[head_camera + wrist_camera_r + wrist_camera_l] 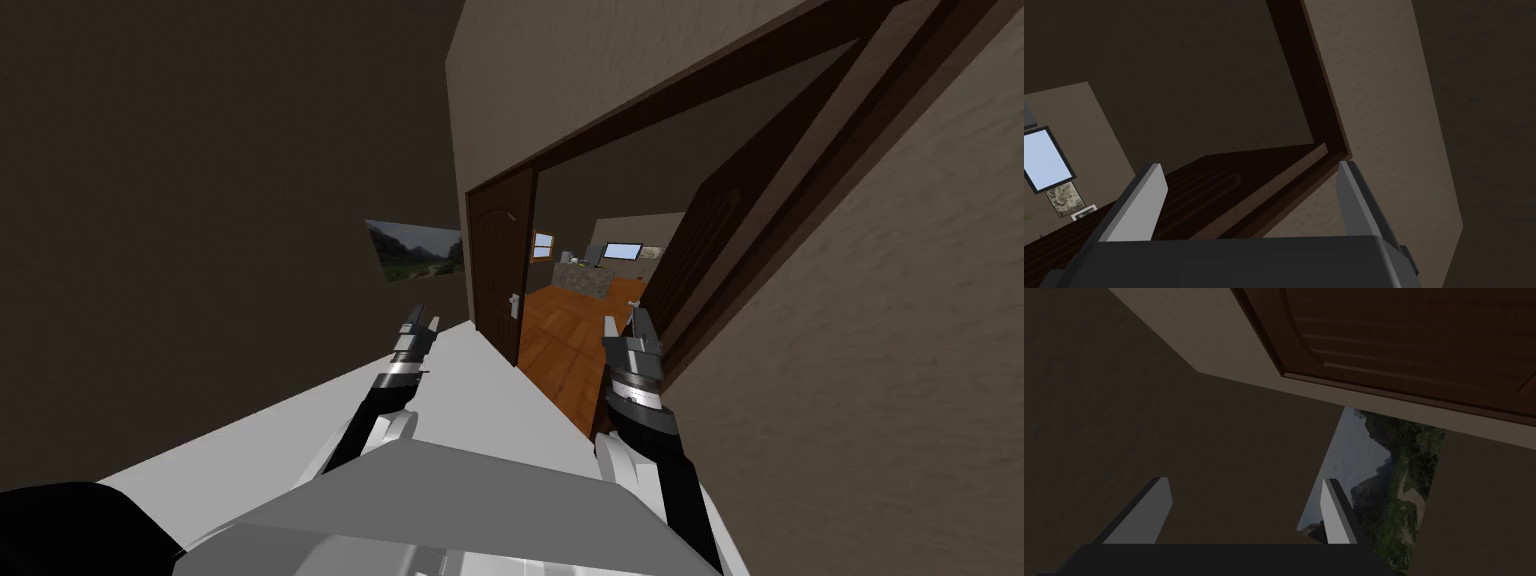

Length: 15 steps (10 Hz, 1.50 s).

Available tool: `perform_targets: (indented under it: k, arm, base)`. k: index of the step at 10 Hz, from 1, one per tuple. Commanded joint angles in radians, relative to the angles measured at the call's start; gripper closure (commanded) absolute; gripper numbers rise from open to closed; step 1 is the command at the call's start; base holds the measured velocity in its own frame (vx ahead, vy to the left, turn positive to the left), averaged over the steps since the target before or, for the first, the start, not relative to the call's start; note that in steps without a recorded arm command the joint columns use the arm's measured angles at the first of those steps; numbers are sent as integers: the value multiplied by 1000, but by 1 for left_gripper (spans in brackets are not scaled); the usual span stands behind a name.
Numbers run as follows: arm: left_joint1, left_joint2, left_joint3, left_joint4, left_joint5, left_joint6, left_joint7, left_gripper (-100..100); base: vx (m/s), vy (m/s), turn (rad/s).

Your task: Push the door open

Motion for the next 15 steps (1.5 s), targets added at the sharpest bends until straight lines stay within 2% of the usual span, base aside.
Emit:
perform_targets:
  k: [1, 9, 10, 15]
  arm:
    - [-15, 9, -12, 30, 0, 3, 1, -100]
    - [-94, 49, -73, 183, -1, 16, 7, -100]
    - [-115, 58, -89, 225, -1, 19, 8, -100]
    - [-173, 80, -134, 338, -1, 29, 13, -100]
  base:
    - [94, 28, -91]
    - [127, 59, -86]
    - [122, 90, -163]
    - [104, 79, -97]
